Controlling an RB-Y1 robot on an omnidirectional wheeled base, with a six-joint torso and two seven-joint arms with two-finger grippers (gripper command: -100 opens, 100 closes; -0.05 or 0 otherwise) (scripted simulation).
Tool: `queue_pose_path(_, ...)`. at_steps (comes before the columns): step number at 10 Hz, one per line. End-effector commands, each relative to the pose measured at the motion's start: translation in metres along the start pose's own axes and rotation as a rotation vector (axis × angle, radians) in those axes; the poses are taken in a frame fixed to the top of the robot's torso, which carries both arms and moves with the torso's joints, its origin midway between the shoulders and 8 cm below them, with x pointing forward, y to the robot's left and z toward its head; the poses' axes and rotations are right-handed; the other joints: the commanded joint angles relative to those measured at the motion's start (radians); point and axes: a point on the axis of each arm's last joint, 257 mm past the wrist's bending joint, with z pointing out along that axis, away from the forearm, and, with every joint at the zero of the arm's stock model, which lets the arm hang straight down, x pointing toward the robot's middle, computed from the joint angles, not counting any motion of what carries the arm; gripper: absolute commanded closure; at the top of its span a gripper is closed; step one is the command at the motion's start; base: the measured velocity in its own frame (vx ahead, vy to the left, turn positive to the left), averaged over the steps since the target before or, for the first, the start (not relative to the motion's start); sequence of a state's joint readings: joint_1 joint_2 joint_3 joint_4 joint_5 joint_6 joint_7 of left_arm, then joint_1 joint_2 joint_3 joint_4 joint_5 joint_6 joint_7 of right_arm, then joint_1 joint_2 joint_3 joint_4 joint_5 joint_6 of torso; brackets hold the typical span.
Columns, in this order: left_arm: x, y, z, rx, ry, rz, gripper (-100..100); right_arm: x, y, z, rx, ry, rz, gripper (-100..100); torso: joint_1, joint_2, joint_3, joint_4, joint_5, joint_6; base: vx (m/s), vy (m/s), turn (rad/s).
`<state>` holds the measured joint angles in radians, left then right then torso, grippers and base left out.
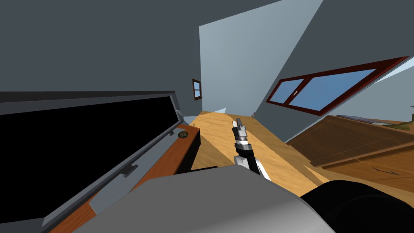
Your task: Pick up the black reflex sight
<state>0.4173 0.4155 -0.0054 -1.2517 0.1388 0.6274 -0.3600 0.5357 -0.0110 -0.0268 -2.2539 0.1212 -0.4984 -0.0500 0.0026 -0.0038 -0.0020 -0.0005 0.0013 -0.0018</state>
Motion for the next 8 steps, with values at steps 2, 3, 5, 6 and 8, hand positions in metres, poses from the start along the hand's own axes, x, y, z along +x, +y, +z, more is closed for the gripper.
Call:
queue_pose_path(2, -0.002, 0.000, -0.004, 0.000, 0.001, 0.002, 100, 0.000, 0.000, 0.000, 0.000, 0.000, 0.000, 0, 0.000, 0.000, 0.000, 0.000, 0.000, 0.000, 0.004, -0.002, 0.015)
queue_pose_path(3, -0.004, 0.000, -0.007, 0.000, 0.002, 0.005, 100, 0.000, 0.000, 0.000, 0.000, 0.000, 0.000, 0, 0.000, 0.000, 0.000, 0.000, 0.000, 0.000, 0.011, -0.012, 0.037)
queue_pose_path(5, -0.007, -0.001, -0.013, 0.000, 0.004, 0.009, 100, 0.000, 0.000, 0.000, 0.000, 0.000, 0.000, 0, -0.001, -0.001, 0.000, 0.000, 0.000, 0.000, 0.010, -0.010, 0.033)
queue_pose_path(6, -0.007, -0.001, -0.015, 0.000, 0.005, 0.010, 100, 0.000, 0.000, 0.000, 0.000, 0.000, 0.000, 0, -0.001, -0.001, 0.000, 0.000, 0.000, 0.000, 0.007, -0.008, 0.025)
queue_pose_path(8, -0.007, -0.001, -0.014, 0.001, 0.005, 0.009, 0, 0.000, 0.000, 0.000, 0.000, 0.000, 0.000, 0, 0.000, 0.000, 0.000, 0.000, 0.000, 0.000, 0.000, 0.000, 0.000)
